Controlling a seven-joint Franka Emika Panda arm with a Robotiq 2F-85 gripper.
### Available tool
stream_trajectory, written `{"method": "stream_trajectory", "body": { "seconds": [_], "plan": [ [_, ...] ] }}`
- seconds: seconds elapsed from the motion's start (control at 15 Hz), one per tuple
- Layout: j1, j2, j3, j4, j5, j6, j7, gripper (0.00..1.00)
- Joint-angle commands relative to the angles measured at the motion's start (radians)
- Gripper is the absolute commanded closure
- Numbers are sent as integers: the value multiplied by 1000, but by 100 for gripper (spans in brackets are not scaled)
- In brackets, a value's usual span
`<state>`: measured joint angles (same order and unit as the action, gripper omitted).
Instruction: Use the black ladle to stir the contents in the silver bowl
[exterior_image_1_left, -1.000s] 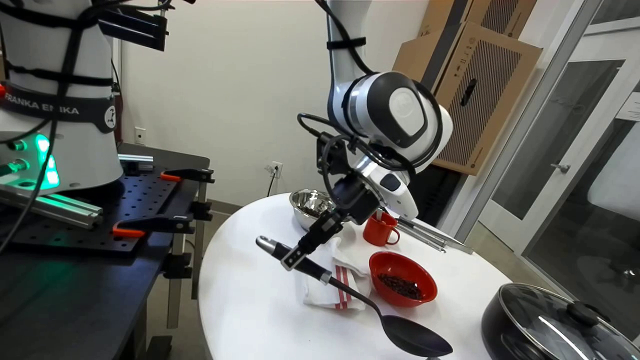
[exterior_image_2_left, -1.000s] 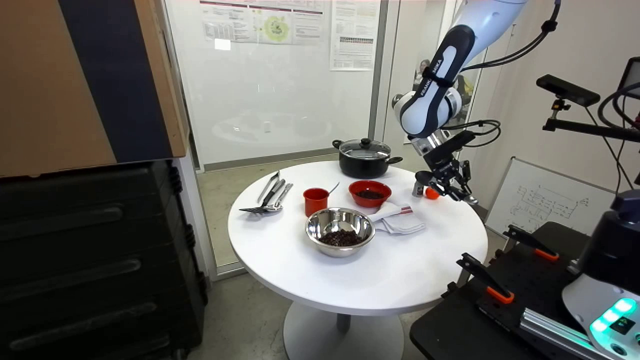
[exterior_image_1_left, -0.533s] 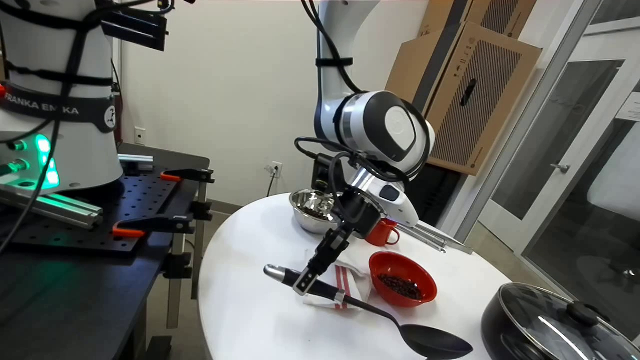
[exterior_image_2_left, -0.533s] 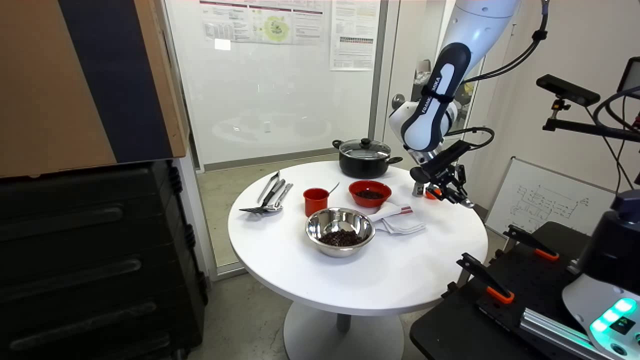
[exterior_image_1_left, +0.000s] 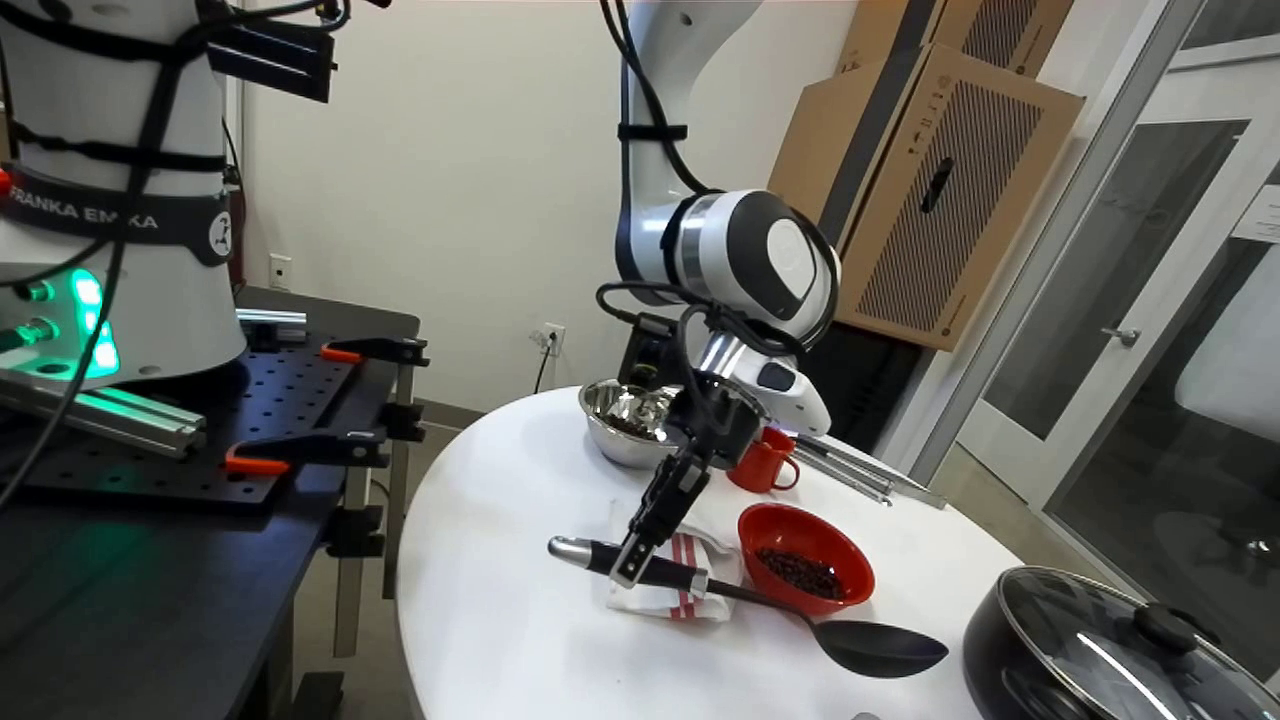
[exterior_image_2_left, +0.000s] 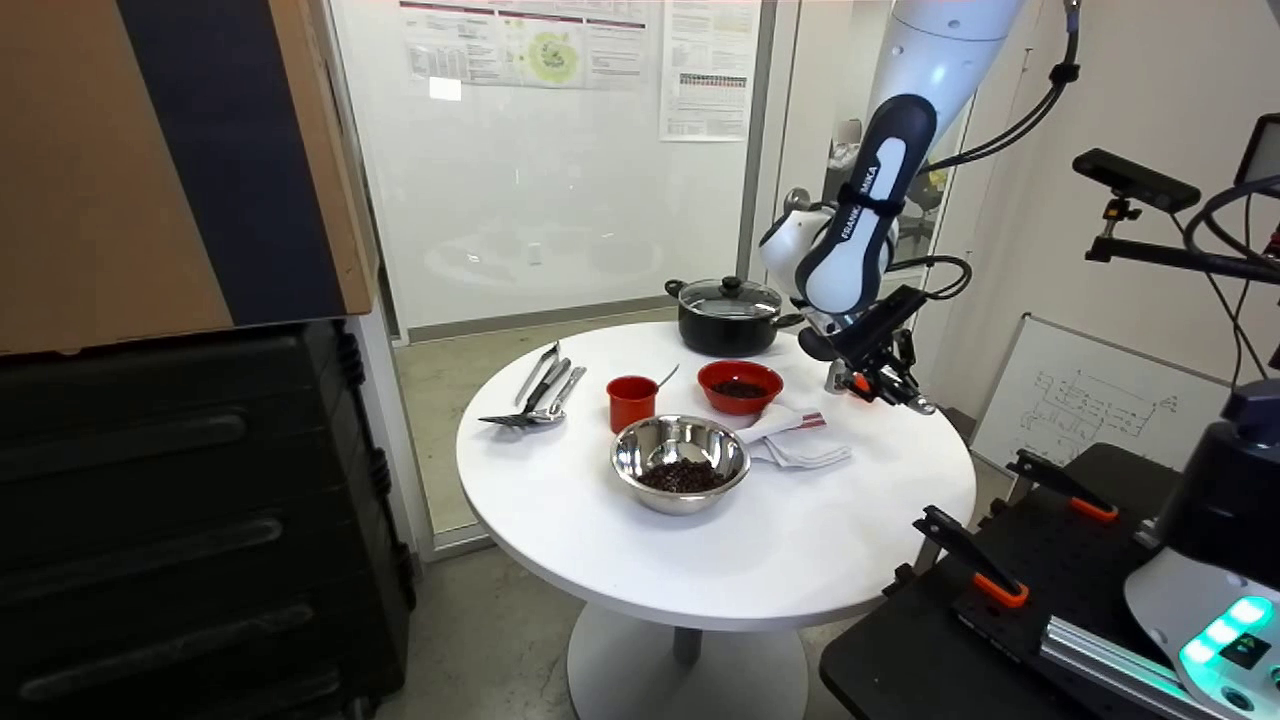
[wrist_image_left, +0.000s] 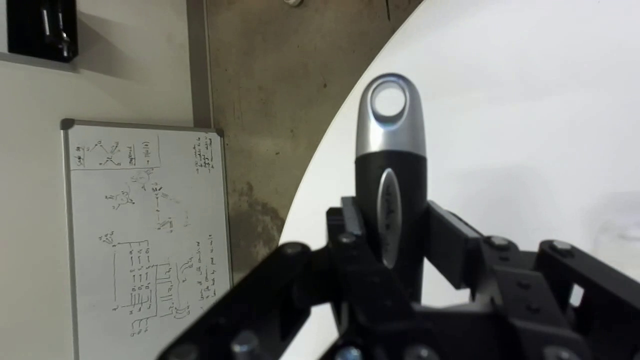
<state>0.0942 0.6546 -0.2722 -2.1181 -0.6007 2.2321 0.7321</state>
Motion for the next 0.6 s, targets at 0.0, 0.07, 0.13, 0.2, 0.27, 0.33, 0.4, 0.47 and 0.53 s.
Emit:
{"method": "stream_trajectory", "body": {
  "seconds": [0.0,0.07,0.13,0.2,0.27,0.33,0.4,0.47,0.53],
  "plan": [
    [-56,28,31,18,73,17,-57,92],
    [-71,34,41,25,105,12,-90,92],
    [-75,41,41,31,127,13,-106,92],
    [-76,48,38,38,144,15,-118,92],
    [-75,53,35,45,155,16,-127,92],
    [-73,56,31,51,162,20,-134,92],
    [-69,60,28,59,166,22,-137,92],
    [-66,64,28,66,171,23,-141,92],
    [-61,68,27,72,172,26,-141,92]
  ]
}}
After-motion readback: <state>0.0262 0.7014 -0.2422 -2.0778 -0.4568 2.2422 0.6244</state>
